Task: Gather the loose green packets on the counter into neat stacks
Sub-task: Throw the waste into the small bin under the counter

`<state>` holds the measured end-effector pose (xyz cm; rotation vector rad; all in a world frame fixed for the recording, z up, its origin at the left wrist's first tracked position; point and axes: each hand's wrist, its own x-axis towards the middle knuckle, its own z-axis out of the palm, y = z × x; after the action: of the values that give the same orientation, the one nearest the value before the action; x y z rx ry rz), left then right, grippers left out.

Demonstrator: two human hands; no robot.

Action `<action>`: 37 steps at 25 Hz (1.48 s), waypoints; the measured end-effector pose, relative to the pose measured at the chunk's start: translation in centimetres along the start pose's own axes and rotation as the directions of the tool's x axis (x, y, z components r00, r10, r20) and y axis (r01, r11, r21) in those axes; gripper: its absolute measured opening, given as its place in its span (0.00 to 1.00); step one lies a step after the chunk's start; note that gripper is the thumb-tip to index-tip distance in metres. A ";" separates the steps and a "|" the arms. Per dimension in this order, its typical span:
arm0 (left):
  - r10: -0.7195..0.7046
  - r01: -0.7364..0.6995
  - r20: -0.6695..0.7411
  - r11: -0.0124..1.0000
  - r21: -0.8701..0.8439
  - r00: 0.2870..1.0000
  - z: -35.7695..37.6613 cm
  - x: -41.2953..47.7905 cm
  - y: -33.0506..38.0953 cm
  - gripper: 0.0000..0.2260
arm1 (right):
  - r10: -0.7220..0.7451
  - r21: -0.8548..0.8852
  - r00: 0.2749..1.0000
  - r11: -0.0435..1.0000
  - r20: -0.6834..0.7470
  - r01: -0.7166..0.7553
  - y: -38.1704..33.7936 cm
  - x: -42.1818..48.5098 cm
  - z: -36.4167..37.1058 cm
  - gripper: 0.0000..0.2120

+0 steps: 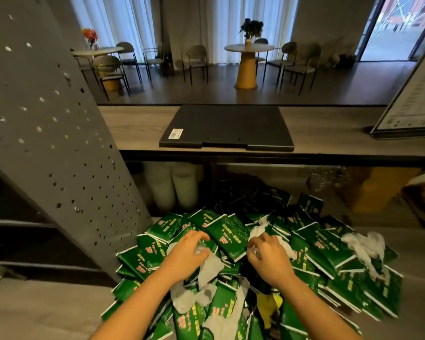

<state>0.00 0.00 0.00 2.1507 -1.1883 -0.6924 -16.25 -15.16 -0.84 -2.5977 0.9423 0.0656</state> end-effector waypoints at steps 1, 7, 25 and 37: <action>0.008 -0.004 -0.055 0.997 0.077 0.998 0.2 -0.1 -0.5 0.16 | -0.006 -0.080 0.999 0.997 -0.050 0.002 -0.2 0.2 0.4 0.14; -0.105 0.155 -0.186 0.947 0.280 0.977 2.8 -1.2 -3.0 0.38 | 0.066 -0.118 0.959 0.988 -0.276 -0.102 -0.8 1.6 4.0 0.20; 0.282 -0.273 -0.285 0.959 0.073 0.916 6.8 2.5 -5.3 0.21 | -0.109 0.046 0.948 0.991 -0.299 0.128 0.9 4.4 5.1 0.23; 0.523 -0.449 -0.354 0.851 0.274 0.775 5.6 1.9 -4.4 0.12 | 0.018 -0.208 0.966 0.975 -0.260 -0.075 2.8 4.5 4.7 0.25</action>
<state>-0.37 -1.05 -7.26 1.8560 -1.5117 0.1084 -14.14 -18.19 -6.90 -2.8334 1.1436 -0.1694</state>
